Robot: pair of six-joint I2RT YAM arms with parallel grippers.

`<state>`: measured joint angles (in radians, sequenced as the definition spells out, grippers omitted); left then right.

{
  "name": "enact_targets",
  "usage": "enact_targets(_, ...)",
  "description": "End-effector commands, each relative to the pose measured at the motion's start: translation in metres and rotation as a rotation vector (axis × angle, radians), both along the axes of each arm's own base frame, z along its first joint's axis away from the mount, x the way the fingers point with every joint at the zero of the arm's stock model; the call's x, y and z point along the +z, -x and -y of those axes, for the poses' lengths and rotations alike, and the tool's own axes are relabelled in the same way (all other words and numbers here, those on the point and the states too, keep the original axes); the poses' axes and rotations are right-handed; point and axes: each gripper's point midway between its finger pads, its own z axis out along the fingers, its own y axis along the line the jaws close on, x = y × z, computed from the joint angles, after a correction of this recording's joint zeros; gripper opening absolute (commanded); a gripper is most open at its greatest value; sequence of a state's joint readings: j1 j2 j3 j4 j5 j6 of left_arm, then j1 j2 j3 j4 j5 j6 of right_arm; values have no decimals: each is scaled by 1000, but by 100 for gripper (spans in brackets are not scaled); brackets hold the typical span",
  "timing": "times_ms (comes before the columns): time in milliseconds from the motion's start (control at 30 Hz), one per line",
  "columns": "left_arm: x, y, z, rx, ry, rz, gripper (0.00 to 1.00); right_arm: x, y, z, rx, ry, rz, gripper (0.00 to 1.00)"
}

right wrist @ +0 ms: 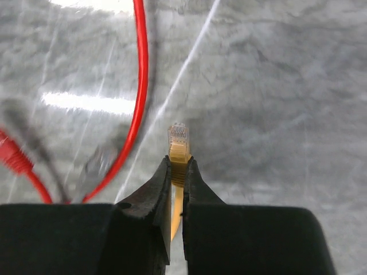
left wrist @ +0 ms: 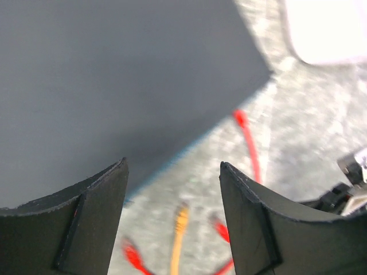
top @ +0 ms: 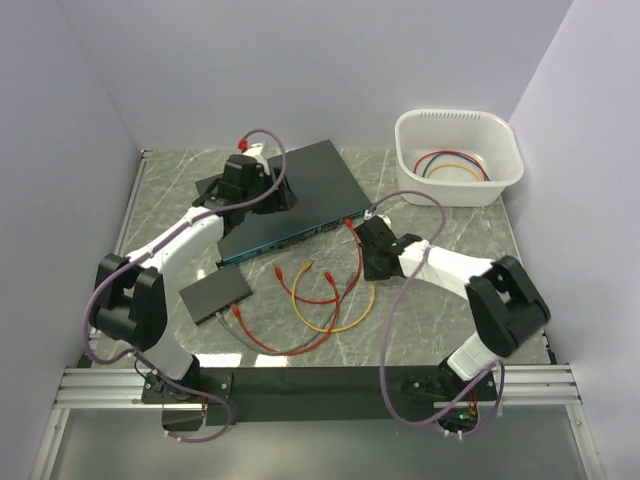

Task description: Insert the plug into the switch port

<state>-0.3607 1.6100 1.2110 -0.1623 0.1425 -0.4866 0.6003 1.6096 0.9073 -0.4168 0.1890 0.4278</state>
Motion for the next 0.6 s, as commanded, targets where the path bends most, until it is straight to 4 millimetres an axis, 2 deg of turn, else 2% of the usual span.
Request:
enact_targets(0,45,24,33,-22,55,80,70,40,-6,-2,13,-37,141,0)
enact_targets(33,50,30,40,-29,69,83,69,56,-7,-5,26,-69,188,0)
enact_targets(100,65,45,59,-50,132,87,69,67,-3,-11,57,-96,229,0)
enact_targets(133,68,49,65,-59,155,85,68,84,-3,-16,81,-129,284,0)
enact_targets(267,84,75,89,-112,250,67,66,117,3,-28,134,-199,408,0)
enact_targets(400,94,96,107,-157,304,46,65,142,12,-38,187,-281,499,0)
enact_targets(467,96,106,113,-176,312,43,63,164,17,-44,216,-336,571,0)
enact_targets(567,99,118,114,-193,346,45,60,186,21,-45,227,-387,646,0)
